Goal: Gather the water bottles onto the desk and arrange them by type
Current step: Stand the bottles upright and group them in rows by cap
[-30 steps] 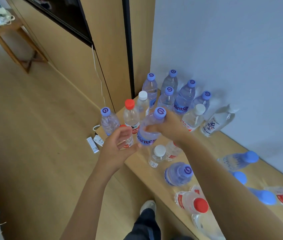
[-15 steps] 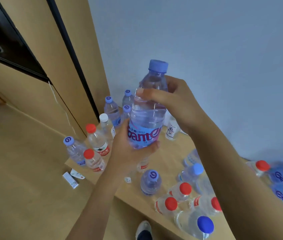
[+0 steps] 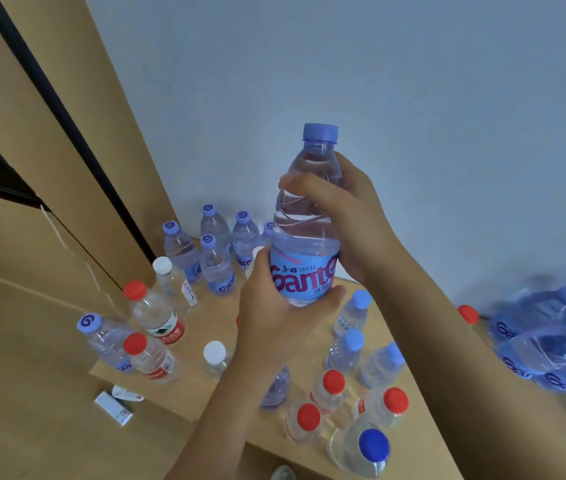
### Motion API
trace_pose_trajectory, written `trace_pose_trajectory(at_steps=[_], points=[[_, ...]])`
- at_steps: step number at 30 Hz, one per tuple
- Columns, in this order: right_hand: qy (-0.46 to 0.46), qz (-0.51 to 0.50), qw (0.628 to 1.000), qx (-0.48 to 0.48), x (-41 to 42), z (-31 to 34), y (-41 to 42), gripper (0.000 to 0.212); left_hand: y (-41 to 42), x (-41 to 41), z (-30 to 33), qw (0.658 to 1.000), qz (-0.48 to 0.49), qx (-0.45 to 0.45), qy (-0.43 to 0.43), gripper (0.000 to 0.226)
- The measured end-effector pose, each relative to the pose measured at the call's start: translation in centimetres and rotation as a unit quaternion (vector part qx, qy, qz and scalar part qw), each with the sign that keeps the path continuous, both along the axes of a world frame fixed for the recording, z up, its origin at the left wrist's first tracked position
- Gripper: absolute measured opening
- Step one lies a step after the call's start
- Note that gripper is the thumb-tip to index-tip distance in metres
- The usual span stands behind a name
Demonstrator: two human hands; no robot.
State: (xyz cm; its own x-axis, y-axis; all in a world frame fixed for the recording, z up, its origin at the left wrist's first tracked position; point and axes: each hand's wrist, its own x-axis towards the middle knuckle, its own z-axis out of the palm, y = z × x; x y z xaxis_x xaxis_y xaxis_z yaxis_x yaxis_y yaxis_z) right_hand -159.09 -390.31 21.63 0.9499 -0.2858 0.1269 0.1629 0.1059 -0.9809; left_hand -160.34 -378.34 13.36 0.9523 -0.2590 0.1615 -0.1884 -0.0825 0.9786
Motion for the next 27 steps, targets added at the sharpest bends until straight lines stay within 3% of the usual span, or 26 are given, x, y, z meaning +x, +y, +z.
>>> trace_pose_trajectory(at_steps=[6,8,18,27], points=[[-0.002,0.045,0.999,-0.026,-0.5,0.4,-1.5,0.033,-0.4,-0.2,0.6,0.999,-0.047,-0.017,0.012,0.066],[0.0,0.078,0.997,-0.021,-0.8,0.7,-2.2,0.028,-0.3,0.0,0.9,0.996,-0.078,-0.031,0.029,0.062],[-0.03,0.163,0.983,0.083,-1.2,1.2,-3.9,0.028,-0.4,-0.3,2.0,0.978,-0.2,-0.022,0.059,0.05],[-0.03,-0.054,0.998,0.01,-2.0,1.6,-3.4,0.011,-2.6,-1.2,1.8,0.985,-0.158,-0.043,0.049,0.064]])
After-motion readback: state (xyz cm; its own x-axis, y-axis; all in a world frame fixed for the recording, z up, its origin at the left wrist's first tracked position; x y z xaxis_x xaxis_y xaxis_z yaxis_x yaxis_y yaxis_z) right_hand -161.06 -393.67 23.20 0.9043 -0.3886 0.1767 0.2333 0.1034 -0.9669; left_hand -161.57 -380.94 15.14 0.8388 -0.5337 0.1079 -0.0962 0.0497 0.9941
